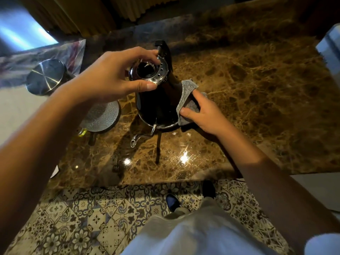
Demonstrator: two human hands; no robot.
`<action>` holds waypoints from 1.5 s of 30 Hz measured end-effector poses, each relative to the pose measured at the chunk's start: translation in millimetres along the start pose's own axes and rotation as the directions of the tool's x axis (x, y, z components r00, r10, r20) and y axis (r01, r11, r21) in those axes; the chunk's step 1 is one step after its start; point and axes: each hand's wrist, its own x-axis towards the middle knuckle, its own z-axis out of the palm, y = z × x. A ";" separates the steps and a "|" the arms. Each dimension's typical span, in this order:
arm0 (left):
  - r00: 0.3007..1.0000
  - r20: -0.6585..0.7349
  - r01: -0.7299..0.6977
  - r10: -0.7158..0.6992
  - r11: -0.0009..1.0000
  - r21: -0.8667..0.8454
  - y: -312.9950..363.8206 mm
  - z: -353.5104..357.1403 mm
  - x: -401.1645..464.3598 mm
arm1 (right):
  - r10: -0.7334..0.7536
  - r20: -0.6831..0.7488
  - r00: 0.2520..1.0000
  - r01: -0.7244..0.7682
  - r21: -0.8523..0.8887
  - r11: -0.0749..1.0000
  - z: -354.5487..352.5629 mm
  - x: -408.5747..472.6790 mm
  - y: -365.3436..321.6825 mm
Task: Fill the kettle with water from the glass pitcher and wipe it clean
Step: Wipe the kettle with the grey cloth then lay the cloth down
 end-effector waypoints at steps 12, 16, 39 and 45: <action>0.999 -0.036 0.010 -0.009 1.000 0.027 5.5 4.8 -1.0 | 0.094 -0.349 0.932 -0.177 -0.216 0.960 87.8 -40.4 -13.6; 0.999 -0.039 0.016 -0.015 1.000 0.026 4.8 4.3 -1.5 | 0.139 -0.267 0.954 -0.178 -0.128 0.976 75.0 -48.0 -15.2; 0.950 -0.313 0.183 -0.012 0.832 0.524 31.4 25.6 18.7 | 0.083 -0.553 0.829 -0.226 -0.196 0.954 107.1 -45.8 -24.0; 0.956 -0.292 0.188 -0.026 0.818 0.543 30.8 24.4 19.1 | -0.046 -0.428 0.903 -0.119 -0.350 0.929 76.7 -31.7 -14.4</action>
